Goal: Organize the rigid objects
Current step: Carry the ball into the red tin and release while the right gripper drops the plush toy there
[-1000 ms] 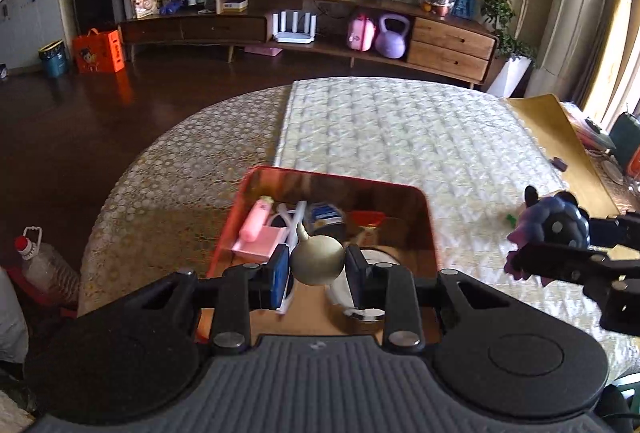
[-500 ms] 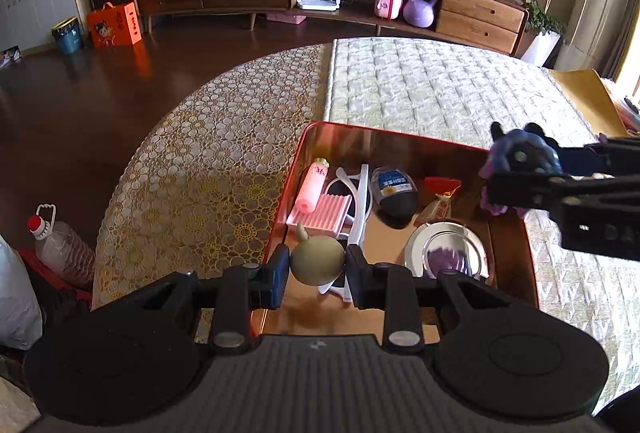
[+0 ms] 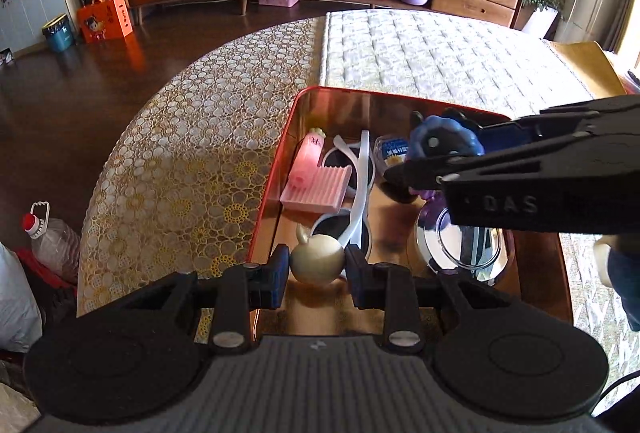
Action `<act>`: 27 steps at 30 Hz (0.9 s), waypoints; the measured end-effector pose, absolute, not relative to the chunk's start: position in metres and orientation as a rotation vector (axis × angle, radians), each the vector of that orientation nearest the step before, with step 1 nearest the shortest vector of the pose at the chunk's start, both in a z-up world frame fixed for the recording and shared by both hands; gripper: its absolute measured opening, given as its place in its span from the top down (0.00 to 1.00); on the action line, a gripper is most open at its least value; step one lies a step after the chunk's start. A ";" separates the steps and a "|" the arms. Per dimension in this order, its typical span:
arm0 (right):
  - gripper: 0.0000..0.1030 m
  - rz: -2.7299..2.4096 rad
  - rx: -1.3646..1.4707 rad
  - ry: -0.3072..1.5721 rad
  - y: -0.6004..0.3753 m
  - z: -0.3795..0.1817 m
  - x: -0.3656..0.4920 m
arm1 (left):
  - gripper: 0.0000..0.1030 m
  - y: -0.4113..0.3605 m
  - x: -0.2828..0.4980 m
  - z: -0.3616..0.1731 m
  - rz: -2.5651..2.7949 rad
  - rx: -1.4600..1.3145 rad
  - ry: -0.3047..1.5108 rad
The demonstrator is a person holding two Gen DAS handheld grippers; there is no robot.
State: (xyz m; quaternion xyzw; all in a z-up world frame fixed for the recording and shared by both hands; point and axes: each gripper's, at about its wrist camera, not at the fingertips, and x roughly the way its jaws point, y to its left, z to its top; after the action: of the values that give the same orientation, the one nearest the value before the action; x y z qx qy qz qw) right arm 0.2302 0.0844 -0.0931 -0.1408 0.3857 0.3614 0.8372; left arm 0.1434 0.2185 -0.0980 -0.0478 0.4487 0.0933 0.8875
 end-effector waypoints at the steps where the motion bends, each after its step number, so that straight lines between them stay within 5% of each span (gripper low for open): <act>1: 0.51 0.763 -0.299 0.822 0.085 -0.095 0.231 | 0.71 0.218 0.143 -0.099 0.190 -0.101 0.932; 27: 0.40 0.783 -0.244 0.791 0.061 -0.076 0.209 | 0.71 0.212 0.137 -0.096 0.180 -0.135 0.965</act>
State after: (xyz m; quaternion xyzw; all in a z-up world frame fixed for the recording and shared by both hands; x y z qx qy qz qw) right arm 0.2088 0.0607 -0.0765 -0.1156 0.3745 0.3708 0.8420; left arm 0.1369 0.2119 -0.0961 -0.0645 0.4632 0.0864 0.8797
